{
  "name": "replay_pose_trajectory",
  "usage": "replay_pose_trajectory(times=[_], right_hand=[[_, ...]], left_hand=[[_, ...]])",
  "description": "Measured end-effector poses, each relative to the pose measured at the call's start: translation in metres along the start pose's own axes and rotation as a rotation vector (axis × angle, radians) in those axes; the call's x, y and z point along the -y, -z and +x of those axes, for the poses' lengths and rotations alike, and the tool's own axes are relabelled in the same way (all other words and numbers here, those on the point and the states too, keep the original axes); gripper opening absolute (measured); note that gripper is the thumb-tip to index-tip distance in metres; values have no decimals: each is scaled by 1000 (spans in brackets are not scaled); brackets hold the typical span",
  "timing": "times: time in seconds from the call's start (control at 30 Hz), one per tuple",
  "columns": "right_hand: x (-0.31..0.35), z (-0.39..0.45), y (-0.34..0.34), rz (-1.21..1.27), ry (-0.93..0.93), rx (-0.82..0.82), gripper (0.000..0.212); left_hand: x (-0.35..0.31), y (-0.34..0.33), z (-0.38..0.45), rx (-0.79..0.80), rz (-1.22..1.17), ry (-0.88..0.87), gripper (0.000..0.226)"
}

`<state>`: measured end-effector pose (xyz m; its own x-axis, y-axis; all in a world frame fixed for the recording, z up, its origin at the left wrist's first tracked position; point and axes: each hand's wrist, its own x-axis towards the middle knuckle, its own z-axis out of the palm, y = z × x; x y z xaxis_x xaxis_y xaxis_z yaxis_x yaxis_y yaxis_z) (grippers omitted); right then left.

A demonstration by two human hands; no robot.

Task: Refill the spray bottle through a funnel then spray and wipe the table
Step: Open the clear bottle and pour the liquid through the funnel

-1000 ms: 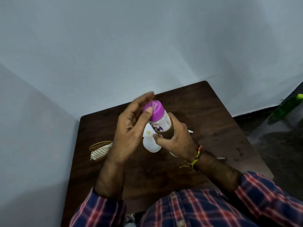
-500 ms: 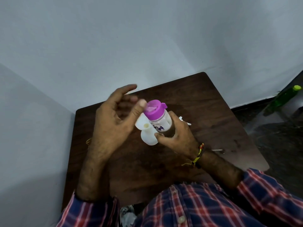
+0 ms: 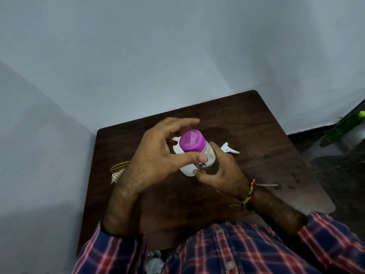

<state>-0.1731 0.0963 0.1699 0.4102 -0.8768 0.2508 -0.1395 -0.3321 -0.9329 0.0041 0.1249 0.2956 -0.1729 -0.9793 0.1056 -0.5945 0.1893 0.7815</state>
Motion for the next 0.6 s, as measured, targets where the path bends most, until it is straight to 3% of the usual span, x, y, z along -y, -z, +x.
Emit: replay_pose_trajectory(times=[0.1, 0.2, 0.27, 0.43, 0.5, 0.6], right_hand=[[1, 2, -2, -2, 8, 27, 44], [-1, 1, -6, -10, -29, 23, 43], [-2, 2, -7, 23, -57, 20, 46], [-2, 6, -3, 123, -81, 85, 60], [-2, 4, -3, 130, -98, 122, 60], [-1, 1, -2, 123, -113, 136, 60]], left_hand=[[6, 5, 1, 126, -21, -29, 63], [3, 6, 1, -15, 162, 74, 71], [4, 9, 1, -31, 147, 86, 77], [17, 32, -2, 397, -307, -12, 70], [19, 33, 0, 397, -317, -5, 60], [20, 25, 4, 268, -261, 48, 57]])
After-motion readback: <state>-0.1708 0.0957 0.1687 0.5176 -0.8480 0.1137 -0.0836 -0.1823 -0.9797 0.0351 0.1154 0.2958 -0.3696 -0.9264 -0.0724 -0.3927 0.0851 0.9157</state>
